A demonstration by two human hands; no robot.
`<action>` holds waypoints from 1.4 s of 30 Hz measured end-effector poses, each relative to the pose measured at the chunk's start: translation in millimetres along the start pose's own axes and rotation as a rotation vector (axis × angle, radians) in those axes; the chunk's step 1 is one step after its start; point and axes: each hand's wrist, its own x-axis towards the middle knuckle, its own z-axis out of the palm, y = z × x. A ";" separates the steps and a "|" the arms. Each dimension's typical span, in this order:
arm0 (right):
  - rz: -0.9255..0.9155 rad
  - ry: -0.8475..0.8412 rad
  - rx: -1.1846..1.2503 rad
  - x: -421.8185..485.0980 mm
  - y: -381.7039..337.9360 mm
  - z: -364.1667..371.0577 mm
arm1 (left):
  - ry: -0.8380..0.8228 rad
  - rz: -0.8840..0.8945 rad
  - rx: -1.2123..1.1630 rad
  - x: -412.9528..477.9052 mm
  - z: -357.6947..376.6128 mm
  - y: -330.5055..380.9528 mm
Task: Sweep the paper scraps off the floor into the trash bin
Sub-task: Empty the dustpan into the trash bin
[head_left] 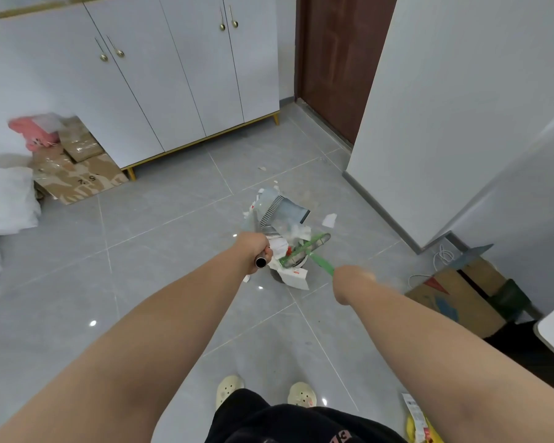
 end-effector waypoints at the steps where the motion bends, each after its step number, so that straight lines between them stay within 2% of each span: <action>1: -0.013 -0.003 -0.016 -1.0 -2.0 -1.1 | 0.001 0.002 -0.002 -0.9 0.5 0.1; 10: 0.001 -0.004 -0.081 6.8 -11.7 -20.1 | 0.015 0.053 0.078 -0.5 -10.5 4.4; 15: 0.033 0.068 -0.113 3.6 5.1 -45.3 | 0.036 0.037 0.037 3.4 -13.8 3.8; 20: 0.061 0.065 -0.142 -4.7 22.8 -61.1 | 0.063 0.049 0.082 1.1 -13.4 5.9; 25: 0.119 0.047 -0.098 -6.2 31.8 -58.6 | 0.065 0.058 0.110 -2.8 -10.9 8.8; 29: 0.141 0.095 -0.060 -7.2 37.9 -55.5 | 0.054 0.068 0.099 -6.1 -9.8 13.5; 34: 0.122 0.137 -0.049 -3.0 41.8 -66.4 | 0.057 0.086 0.110 -9.9 -10.4 18.9; 42: 0.079 0.096 0.023 4.8 18.7 -58.3 | 0.067 0.095 0.130 -7.1 -13.7 31.6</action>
